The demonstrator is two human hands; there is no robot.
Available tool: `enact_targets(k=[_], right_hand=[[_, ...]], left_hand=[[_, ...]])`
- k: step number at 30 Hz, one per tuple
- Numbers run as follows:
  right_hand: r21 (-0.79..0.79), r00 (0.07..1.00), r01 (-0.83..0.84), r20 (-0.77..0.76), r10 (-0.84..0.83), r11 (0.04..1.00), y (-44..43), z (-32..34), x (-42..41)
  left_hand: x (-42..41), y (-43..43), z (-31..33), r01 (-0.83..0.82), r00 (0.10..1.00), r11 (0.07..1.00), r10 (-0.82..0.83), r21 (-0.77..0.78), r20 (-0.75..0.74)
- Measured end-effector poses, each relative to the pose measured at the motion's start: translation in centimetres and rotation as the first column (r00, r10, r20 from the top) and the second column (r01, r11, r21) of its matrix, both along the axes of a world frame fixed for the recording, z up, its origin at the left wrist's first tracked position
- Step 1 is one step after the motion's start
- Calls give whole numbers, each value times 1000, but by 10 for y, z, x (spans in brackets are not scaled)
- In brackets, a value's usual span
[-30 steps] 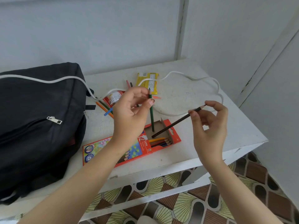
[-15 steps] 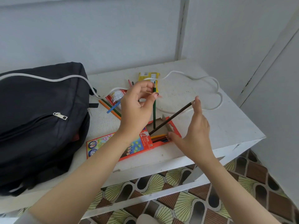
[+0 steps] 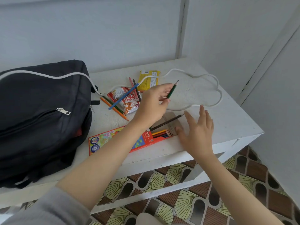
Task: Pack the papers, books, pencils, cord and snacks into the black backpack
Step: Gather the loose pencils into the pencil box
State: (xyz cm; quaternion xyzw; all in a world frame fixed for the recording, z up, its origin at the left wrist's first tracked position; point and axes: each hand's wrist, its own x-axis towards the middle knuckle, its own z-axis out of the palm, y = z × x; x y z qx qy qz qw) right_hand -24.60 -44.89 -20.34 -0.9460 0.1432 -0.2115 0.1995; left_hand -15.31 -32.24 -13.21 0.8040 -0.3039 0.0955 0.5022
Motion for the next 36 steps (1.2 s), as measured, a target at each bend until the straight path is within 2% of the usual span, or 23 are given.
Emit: enact_targets(k=[7, 9, 15, 20, 23, 25, 28, 33, 36], right_hand=[[-69, 998, 18, 57, -14, 997, 5, -6, 3], [-40, 998, 44, 48, -42, 998, 7, -7, 3], [-16, 999, 30, 40, -29, 999, 7, -3, 2], [-54, 999, 14, 53, -11, 998, 8, -5, 2], [-61, 998, 0, 60, 4, 998, 9, -5, 2], [-83, 998, -24, 61, 29, 996, 9, -6, 2], [-83, 997, -71, 33, 74, 994, 7, -5, 0], [-168, 956, -283, -129, 264, 944, 9, -2, -5], [-180, 927, -357, -191, 324, 917, 12, 1, -7]], left_hand=[[-1, -9, -23, 91, 990, 976, -67, 199, -125], [-3, -5, -29, 110, 988, 959, -76, 260, -137], [-16, 23, -41, 143, 985, 932, -100, 333, -144], [-34, 52, -45, 111, 993, 901, -121, 420, -3], [-45, 66, -53, -66, 975, 853, -54, 517, 214], [-53, 74, -59, -154, 961, 773, -29, 616, 277], [-58, 81, -68, -187, 964, 717, 3, 672, 265], [-56, 81, -68, -173, 972, 753, 26, 635, 234], [-56, 82, -70, -179, 968, 765, 23, 619, 251]])
